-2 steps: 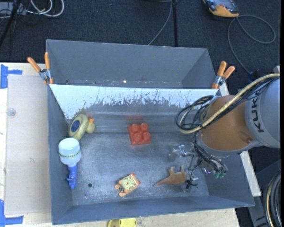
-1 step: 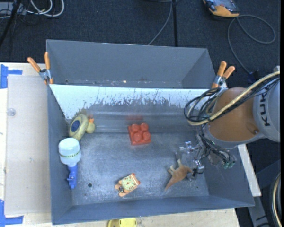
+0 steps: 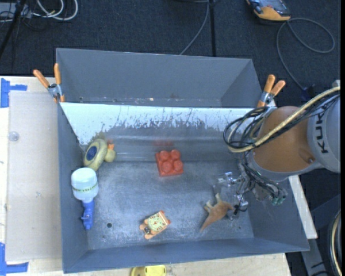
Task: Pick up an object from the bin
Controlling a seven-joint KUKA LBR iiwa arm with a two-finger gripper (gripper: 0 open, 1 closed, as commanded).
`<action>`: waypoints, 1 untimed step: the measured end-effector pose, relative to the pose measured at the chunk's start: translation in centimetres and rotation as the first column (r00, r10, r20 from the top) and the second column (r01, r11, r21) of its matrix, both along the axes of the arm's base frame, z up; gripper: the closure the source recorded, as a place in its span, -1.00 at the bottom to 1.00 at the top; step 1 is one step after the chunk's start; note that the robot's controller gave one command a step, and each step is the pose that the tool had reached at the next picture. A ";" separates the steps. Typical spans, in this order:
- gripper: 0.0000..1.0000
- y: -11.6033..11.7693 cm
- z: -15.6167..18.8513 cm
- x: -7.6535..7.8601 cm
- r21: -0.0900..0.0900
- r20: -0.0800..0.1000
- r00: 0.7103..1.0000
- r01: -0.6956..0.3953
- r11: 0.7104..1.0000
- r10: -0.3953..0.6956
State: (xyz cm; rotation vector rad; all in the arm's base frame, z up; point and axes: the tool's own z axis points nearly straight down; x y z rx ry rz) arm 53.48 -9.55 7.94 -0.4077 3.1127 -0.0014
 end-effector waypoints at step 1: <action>1.00 0.4 4.3 -0.2 0.002 -0.011 1.000 0.003 1.000 -0.003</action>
Offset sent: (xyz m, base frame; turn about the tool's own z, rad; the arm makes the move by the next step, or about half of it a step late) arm 0.0038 -0.0061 0.0095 0.0205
